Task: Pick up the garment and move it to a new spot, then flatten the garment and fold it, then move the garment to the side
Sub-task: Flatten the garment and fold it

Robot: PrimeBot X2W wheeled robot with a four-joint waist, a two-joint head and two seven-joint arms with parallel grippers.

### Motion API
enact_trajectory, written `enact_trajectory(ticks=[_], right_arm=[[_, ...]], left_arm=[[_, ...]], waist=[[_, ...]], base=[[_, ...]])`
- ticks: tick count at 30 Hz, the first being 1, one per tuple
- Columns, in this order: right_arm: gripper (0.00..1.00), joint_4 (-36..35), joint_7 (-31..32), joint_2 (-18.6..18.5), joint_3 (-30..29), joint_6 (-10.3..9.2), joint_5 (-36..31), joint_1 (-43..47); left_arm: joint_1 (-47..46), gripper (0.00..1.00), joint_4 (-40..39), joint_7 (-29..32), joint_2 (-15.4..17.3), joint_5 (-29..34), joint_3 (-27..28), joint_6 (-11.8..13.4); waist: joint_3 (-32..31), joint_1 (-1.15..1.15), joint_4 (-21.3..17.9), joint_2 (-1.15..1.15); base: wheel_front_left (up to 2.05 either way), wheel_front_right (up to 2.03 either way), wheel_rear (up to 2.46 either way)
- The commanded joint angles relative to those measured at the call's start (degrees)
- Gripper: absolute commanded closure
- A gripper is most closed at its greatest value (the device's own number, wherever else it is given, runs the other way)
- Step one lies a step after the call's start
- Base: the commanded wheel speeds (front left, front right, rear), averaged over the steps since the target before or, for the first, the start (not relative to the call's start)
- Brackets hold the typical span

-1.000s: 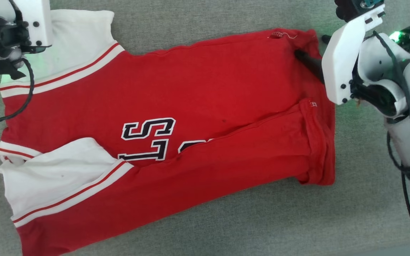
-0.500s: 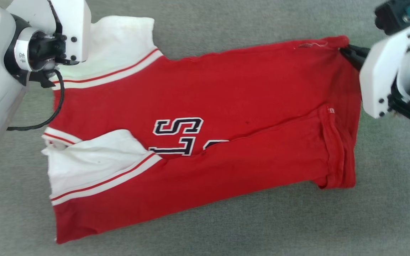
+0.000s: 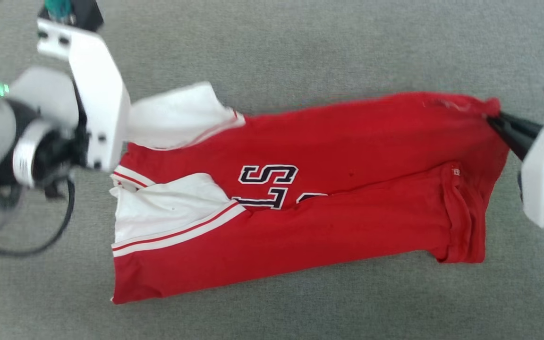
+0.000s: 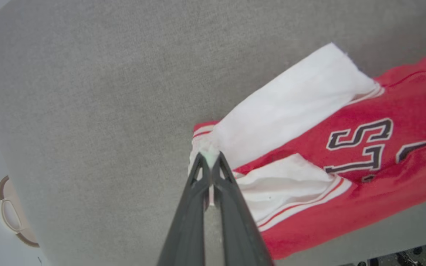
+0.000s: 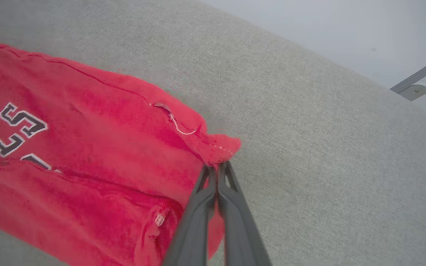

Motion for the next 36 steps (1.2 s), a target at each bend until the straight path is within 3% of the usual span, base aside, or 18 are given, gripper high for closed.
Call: enact_trajectory(ticks=[1, 7, 11, 14, 16, 17, 19, 20, 21, 22, 28, 36], right_arm=[[1.00, -0.59, 0.32, -0.02, -0.47, -0.02, -0.18, 1.19], [1.00, -7.69, 5.02, 1.31, -6.85, -0.02, -0.39, 10.98], [1.00, -9.31, 6.44, 2.82, -8.81, -0.02, -0.10, 16.17], [1.00, -7.40, 6.17, 4.22, -8.65, -0.02, -0.02, 18.20], [1.00, -5.42, 5.29, 4.63, -7.88, -0.02, -0.52, 18.31], [0.84, -4.27, 4.66, 5.04, -7.34, -0.02, -0.45, 17.94], [0.00, -2.25, 3.51, 5.39, -6.67, -0.02, -0.76, 17.00], [0.00, -1.49, 3.27, 5.67, -6.16, -0.02, -0.41, 16.91], [0.00, -1.10, 2.82, 5.72, -5.99, -0.02, -0.29, 16.73], [0.00, -0.61, 2.66, 6.25, -6.20, -0.02, 0.32, 16.64], [0.00, -1.29, 3.15, 6.27, -8.77, -0.02, 2.85, 16.98], [0.00, 0.87, 4.67, 6.92, -13.13, -0.01, 4.08, 15.93]], left_arm=[[0.98, 1.00, -0.88, 0.38, 0.37, -0.20, 0.02, 0.62], [7.75, 1.00, -15.38, 1.64, 5.82, -0.62, -0.67, 7.48], [12.72, 1.00, -20.64, 1.60, 7.57, -0.88, -2.56, 10.90], [16.56, 1.00, -19.81, 0.11, 6.65, -2.35, -3.69, 11.71], [18.54, 1.00, -17.60, -1.47, 5.33, -3.07, -3.90, 10.94], [19.37, 1.00, -15.96, -2.52, 4.58, -3.86, -3.60, 10.60], [20.58, 1.00, -12.96, -4.70, 3.45, -4.75, -2.96, 9.88], [21.09, 1.00, -11.68, -5.91, 2.59, -5.46, -2.38, 9.34], [21.39, 0.58, -10.72, -7.17, 2.40, -5.30, -2.11, 8.84], [21.54, 0.01, -10.01, -8.83, 2.54, -4.47, -1.70, 8.18], [24.58, 0.00, -9.87, -18.46, 2.21, -3.91, 1.35, 6.05], [29.77, 0.00, -11.47, -36.20, 1.52, -0.19, 5.39, 3.44]], waist=[[-0.24, 0.00, 0.29, 0.00], [-0.45, 0.00, 1.03, 0.00], [-0.24, 0.00, 1.14, 0.00], [0.07, 0.00, 1.14, 0.00], [0.16, 0.00, 1.15, 0.00], [0.15, 0.00, 1.10, 0.00], [0.13, 0.00, 1.09, 0.00], [0.02, 0.00, 1.09, 0.00], [-0.15, 0.00, 1.07, 0.00], [-0.37, 0.00, 1.01, 0.00], [-1.80, 0.00, 1.35, 0.00], [-2.17, 0.00, 3.37, 0.00]], base=[[0.00, 0.00, 0.00], [0.00, 0.00, 0.00], [0.00, 0.00, 0.00], [0.00, 0.00, 0.00], [0.00, 0.00, 0.00], [0.00, 0.00, 0.00], [0.00, 0.00, 0.00], [0.00, 0.00, 0.00], [0.00, 0.00, 0.00], [0.00, 0.00, 0.00], [0.00, 0.00, 0.00], [0.00, 0.00, 0.00]])
